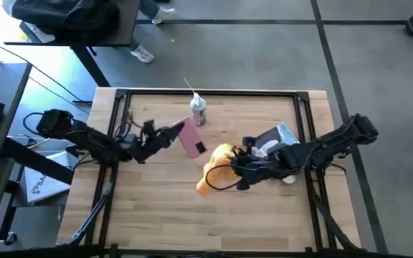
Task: Apply microfiber cloth
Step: Wipe the back and front of the cellphone using the orange microfiber cloth
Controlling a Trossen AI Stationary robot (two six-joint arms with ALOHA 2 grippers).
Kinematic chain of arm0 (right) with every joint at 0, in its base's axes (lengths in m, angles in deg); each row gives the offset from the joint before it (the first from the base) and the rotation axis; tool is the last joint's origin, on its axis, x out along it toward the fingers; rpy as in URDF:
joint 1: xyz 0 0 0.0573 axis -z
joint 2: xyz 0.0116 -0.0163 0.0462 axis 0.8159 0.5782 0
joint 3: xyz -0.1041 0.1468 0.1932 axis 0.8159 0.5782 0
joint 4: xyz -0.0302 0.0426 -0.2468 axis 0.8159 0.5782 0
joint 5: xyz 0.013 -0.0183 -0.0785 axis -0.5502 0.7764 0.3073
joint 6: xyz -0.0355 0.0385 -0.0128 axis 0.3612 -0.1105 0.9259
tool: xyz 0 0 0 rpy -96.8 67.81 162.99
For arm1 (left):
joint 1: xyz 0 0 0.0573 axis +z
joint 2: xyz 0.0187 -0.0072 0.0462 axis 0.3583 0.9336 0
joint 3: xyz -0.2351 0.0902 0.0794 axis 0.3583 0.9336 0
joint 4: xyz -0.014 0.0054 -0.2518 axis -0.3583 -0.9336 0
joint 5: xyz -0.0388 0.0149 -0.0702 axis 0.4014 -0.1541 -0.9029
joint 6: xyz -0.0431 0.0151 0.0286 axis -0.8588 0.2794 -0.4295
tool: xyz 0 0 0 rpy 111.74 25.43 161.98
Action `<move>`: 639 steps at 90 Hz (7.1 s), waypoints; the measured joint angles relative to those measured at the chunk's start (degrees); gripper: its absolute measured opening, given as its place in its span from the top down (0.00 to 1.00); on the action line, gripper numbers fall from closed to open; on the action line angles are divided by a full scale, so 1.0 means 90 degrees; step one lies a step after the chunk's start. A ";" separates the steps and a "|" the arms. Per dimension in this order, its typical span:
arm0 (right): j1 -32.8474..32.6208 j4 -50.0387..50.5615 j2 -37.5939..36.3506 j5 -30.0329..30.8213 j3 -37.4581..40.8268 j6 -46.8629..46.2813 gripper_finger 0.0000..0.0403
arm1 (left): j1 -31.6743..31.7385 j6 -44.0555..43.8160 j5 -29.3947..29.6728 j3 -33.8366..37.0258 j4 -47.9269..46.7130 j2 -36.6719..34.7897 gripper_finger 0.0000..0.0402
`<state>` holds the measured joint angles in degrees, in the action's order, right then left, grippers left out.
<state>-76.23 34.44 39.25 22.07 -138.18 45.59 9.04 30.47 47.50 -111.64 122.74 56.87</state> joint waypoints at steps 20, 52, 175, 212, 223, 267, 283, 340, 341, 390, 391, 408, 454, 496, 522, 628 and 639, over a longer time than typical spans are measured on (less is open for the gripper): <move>0.0208 -0.2058 0.0874 -0.0503 0.0000 0.1112 1.00 | -0.0402 0.1496 -0.0341 -0.0005 0.0837 0.0025 0.96; 0.0653 -0.5167 0.1302 -0.0078 0.0005 0.2806 1.00 | -0.0737 0.2249 -0.0554 -0.0005 0.0675 0.0026 0.96; 0.1638 -0.2630 0.1717 -0.3793 -0.0002 0.0005 1.00 | -0.1837 1.4345 -0.1023 -0.1229 -0.3261 0.2392 0.96; 0.1075 -0.2082 0.1914 -0.3885 -0.0019 -0.0113 1.00 | -0.2125 1.4405 -0.0964 -0.1217 -0.3268 0.2486 0.96; 0.0933 -0.2079 0.1917 -0.3774 -0.0019 -0.0217 1.00 | -0.2188 1.4473 -0.1025 -0.1217 -0.3268 0.2486 0.96; 0.1171 -0.3687 0.1938 -0.3599 -0.0005 0.1501 1.00 | -0.2060 1.5021 -0.2033 -0.1476 -0.3153 0.2469 0.96; 0.1223 -0.3642 0.1938 -0.3799 -0.0005 0.1658 1.00 | -0.1925 1.5019 -0.2346 -0.1555 -0.3192 0.2469 0.96; 0.0759 -0.2411 0.1897 -0.4082 -0.0024 -0.0133 1.00 | -0.1995 1.4881 -0.1654 -0.1557 -0.3282 0.2479 0.96; 0.0761 -0.2427 0.1897 -0.4083 -0.0023 -0.0126 1.00 | -0.1996 1.4881 -0.1666 -0.1557 -0.3282 0.2477 0.96; 0.1222 -0.3622 0.1921 -0.3816 -0.0020 0.1209 1.00 | -0.1981 1.5144 -0.1968 -0.1735 -0.3238 0.2442 0.96; 0.1235 -0.3655 0.1921 -0.3810 -0.0022 0.1241 1.00 | -0.1981 1.5140 -0.1974 -0.1740 -0.3235 0.2437 0.96; 0.1476 -0.3707 0.1921 -0.3544 -0.0027 0.1455 1.00 | -0.2000 1.5111 -0.1984 -0.1750 -0.3192 0.2428 0.96; 0.1966 -0.2502 0.1335 -0.2341 0.0007 0.2367 1.00 | -0.2155 1.5165 -0.1719 -0.1790 -0.2945 0.2396 0.96; 0.1663 -0.1789 0.0222 -0.2184 0.0007 0.2064 1.00 | -0.2151 1.5108 -0.1707 -0.1766 -0.3019 0.2416 0.96; 0.1454 -0.2432 0.0986 -0.3135 0.0005 0.1282 1.00 | -0.2151 1.5052 -0.1803 -0.1753 -0.2874 0.2430 0.96; 0.0873 -0.3582 0.1364 -0.1796 -0.0015 -0.0417 1.00 | -0.2422 1.5404 -0.0303 -0.1690 -0.1075 0.2387 0.96; 0.1081 -0.3569 0.1368 -0.1537 -0.0010 -0.0312 1.00 | -0.2485 1.5404 -0.0291 -0.1695 -0.1023 0.2384 0.96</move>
<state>-66.50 2.32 51.56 8.23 -138.27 42.78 -13.33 169.10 44.88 -126.90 113.53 78.32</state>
